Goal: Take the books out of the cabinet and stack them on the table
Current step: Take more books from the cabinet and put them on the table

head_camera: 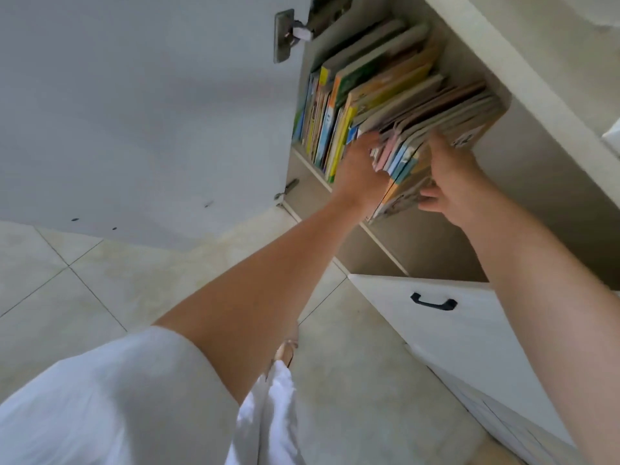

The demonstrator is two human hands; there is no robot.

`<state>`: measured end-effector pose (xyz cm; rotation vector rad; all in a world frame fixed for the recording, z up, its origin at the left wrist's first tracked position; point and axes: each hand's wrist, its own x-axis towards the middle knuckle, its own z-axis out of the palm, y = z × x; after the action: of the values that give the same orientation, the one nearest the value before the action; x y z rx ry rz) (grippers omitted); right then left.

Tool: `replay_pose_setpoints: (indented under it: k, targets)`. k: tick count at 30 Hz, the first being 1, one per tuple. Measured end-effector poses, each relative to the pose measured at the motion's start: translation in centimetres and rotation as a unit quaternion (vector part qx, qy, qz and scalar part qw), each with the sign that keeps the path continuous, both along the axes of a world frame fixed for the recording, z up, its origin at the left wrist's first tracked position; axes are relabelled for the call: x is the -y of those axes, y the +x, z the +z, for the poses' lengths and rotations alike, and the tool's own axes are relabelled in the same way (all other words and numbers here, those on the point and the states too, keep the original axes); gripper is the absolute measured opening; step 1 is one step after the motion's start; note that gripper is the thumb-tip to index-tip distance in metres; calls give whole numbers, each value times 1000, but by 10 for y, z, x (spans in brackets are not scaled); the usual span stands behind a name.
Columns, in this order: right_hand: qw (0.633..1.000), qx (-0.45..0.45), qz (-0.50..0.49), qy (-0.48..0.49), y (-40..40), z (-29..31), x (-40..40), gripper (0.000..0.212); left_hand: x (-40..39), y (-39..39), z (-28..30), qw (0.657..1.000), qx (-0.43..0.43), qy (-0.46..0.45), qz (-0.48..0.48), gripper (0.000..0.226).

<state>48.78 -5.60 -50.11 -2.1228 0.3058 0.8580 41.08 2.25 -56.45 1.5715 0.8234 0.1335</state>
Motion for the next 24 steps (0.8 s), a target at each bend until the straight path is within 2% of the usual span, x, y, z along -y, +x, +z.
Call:
replay_pose_setpoints:
  k: [2, 5, 10, 12, 16, 20, 22, 24]
  targets:
    - [999, -11, -46, 24, 25, -5, -5, 64, 0, 16, -6, 1000, 11, 17, 19, 70]
    - [995, -32, -74, 61, 54, -9, -11, 78, 2, 29, -14, 998, 13, 51, -20, 73]
    - [994, -78, -34, 71, 70, -19, -17, 102, 4, 31, -28, 983, -7, 173, -61, 59]
    - [996, -65, -25, 56, 67, -24, -11, 92, 16, 26, -32, 979, 22, 183, -89, 59]
    - [995, -16, -96, 7, 47, -30, 6, 63, 33, 17, -47, 980, 64, 127, -138, 66]
    - [994, 8, -108, 14, 38, -34, 28, 55, 43, 20, -71, 984, 45, 59, -162, 79]
    - [994, 22, -107, 4, 35, -36, 35, 55, 48, 25, -81, 982, 44, 77, -167, 84]
    - [994, 34, -107, -7, 33, -39, 39, 50, 52, 33, -94, 975, 56, 137, -164, 85]
